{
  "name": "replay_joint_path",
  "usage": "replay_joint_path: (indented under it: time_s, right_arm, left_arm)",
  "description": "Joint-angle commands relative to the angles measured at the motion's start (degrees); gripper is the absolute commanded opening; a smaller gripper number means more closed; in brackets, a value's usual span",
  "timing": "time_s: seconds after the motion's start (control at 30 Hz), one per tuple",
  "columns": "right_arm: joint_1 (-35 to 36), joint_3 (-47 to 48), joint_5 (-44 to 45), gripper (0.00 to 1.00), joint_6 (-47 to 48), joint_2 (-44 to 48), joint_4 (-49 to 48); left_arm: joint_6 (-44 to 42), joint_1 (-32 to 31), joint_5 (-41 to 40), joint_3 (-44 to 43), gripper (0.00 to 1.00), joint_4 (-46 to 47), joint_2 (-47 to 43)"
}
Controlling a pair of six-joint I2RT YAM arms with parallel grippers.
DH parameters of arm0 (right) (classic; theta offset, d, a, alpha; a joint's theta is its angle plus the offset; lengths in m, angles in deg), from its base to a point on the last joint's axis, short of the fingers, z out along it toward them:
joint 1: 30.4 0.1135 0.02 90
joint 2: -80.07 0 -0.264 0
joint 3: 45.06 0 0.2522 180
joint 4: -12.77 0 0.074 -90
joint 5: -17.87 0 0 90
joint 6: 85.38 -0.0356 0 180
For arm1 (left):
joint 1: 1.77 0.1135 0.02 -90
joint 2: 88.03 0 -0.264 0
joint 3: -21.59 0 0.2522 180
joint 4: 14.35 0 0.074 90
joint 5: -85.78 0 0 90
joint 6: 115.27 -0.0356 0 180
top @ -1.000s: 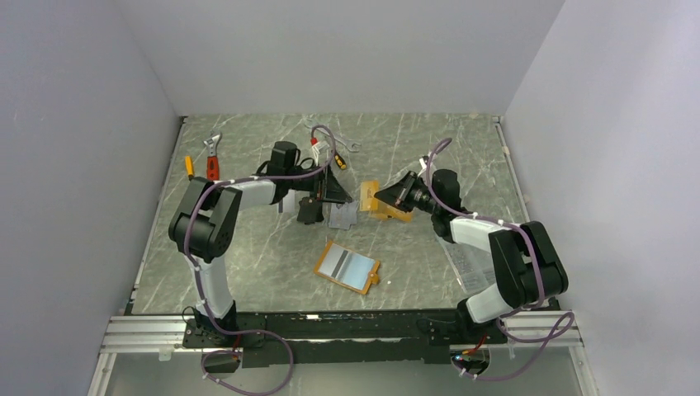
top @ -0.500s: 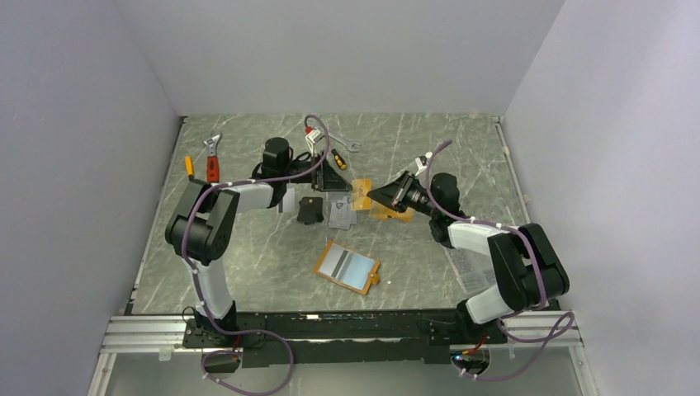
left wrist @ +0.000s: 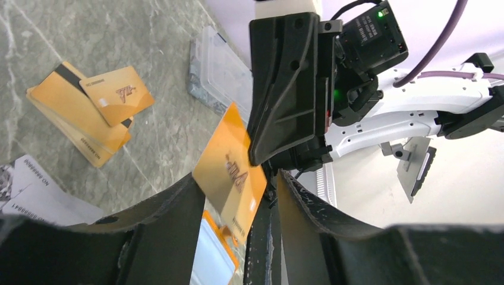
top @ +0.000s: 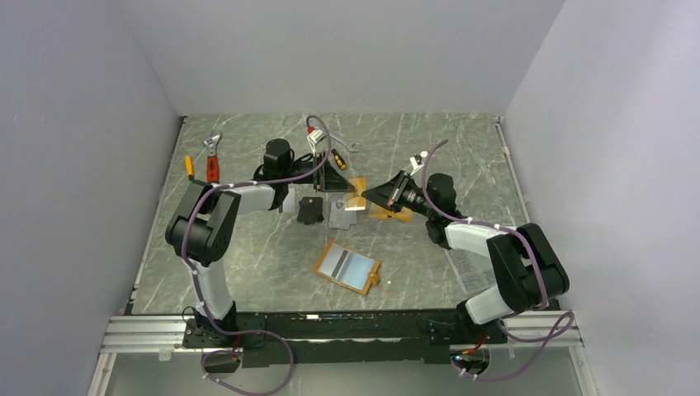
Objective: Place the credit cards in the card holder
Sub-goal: Pick up the credit card from the center of the board, then insert the credit card into the card holder.
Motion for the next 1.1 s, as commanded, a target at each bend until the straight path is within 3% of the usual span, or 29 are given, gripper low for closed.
replay_joint_path:
  time_s: [0.0,0.13,0.27,0.3,0.37,0.47,0.63,0.77,0.87,0.9,0.97,1.03,1.07]
  right_arm:
    - [1.5,2.8,0.9,0.00,-1.1,-1.6,-4.6]
    - [1.8,2.0,2.1,0.00,-0.7,-0.8,-4.3]
    - [1.7,1.4,1.2,0.00,-0.9,-0.3,-5.6]
    - [1.8,1.3,0.4,0.02,-1.2,-0.5,-6.8]
    - [1.8,1.0,-1.8,0.17,-2.3,-1.2,-11.0]
    - [1.9,1.2,-4.8,0.22,-5.2,-3.4,-17.4]
    - [3.5,4.0,-7.4,0.20,-6.5,-6.8,-20.4]
    - [4.3,4.8,-7.9,0.12,-7.6,-8.4,-22.2]
    - [4.2,3.8,-7.5,0.00,-8.4,-8.0,-23.4]
    - [4.0,3.4,-7.2,0.00,-7.9,-7.2,-22.4]
    - [3.7,2.7,-6.6,0.00,-5.5,-4.6,-17.5]
    - [3.5,3.1,-5.8,0.00,-0.1,-0.8,-5.7]
    - [3.6,3.2,-4.9,0.00,3.5,1.7,1.1]
  left_arm:
    - [3.8,-0.8,0.8,0.0,0.48,7.4,-1.7]
    - [3.9,-0.8,1.1,0.4,0.24,7.3,-2.1]
    - [5.5,-0.7,1.1,1.2,0.12,9.2,-2.5]
    - [6.3,-0.8,1.2,1.3,0.08,10.1,-2.3]
    - [8.7,-0.7,1.4,1.4,0.01,12.3,-1.9]
    - [12.8,-0.7,1.8,1.6,0.00,16.9,-1.4]
    - [17.6,-0.7,2.2,2.2,0.00,22.8,-1.3]
    - [16.5,-0.6,2.4,2.4,0.00,21.6,-2.0]
    - [15.4,-0.6,2.5,2.8,0.00,20.0,-2.7]
    - [14.3,-0.6,2.5,2.8,0.04,18.1,-3.1]
    - [7.7,-0.4,1.6,2.9,0.34,10.3,-5.2]
    - [-2.0,-0.2,-1.0,2.2,0.44,-4.1,-8.0]
    - [-7.2,-0.1,-3.2,1.0,0.54,-13.7,-9.1]
